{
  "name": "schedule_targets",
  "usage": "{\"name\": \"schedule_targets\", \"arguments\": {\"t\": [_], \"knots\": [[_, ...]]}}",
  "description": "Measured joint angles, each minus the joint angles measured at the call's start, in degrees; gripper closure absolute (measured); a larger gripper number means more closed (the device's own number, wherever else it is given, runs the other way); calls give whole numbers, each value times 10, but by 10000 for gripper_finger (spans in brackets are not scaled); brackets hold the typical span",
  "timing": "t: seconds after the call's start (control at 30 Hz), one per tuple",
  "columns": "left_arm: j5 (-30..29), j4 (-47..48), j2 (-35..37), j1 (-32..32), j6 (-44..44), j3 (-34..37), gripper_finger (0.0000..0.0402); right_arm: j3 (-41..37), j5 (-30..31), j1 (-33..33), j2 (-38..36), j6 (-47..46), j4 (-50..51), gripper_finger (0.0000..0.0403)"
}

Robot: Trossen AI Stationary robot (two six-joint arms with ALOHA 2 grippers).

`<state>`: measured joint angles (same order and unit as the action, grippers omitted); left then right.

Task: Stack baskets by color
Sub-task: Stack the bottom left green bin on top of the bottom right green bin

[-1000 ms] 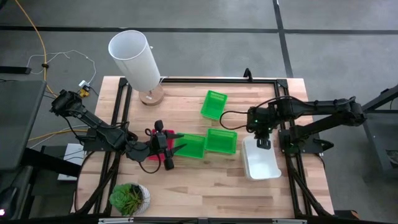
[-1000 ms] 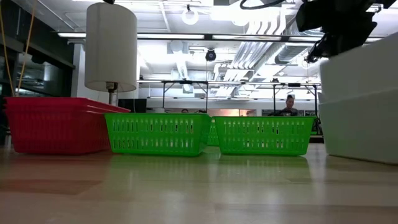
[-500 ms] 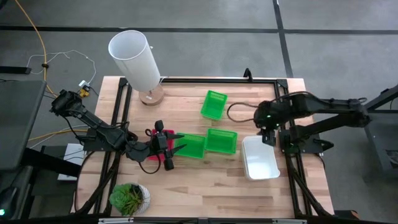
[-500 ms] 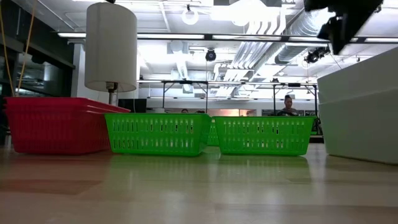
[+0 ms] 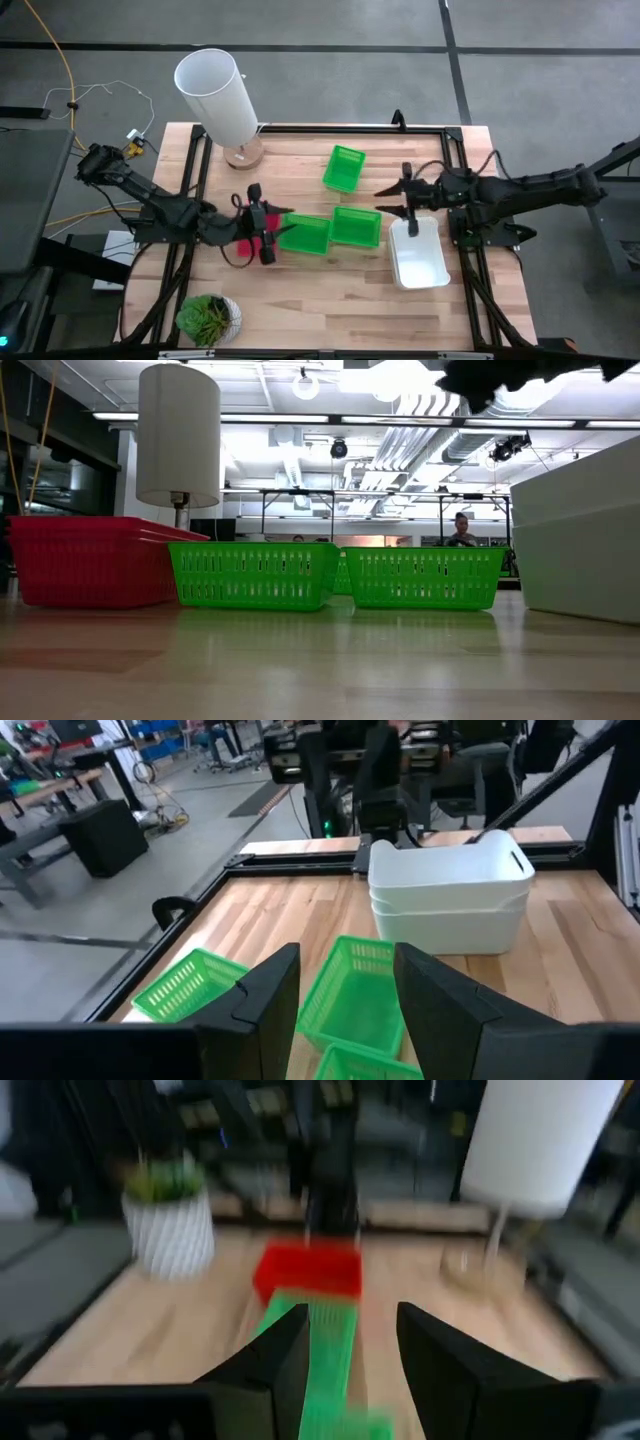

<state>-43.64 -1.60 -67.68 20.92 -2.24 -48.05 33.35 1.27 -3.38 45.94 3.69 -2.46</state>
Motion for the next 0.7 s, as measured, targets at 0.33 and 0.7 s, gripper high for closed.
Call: {"name": "schedule_targets", "arguments": {"t": [0.33,0.7], "knots": [[70,-223,53,-53,35,145,252,-46,-78,-2,79,30,-250,265],[155,-362,120,-40,46,238,252,-46,-76,-2,150,-22,-301,265]]}}
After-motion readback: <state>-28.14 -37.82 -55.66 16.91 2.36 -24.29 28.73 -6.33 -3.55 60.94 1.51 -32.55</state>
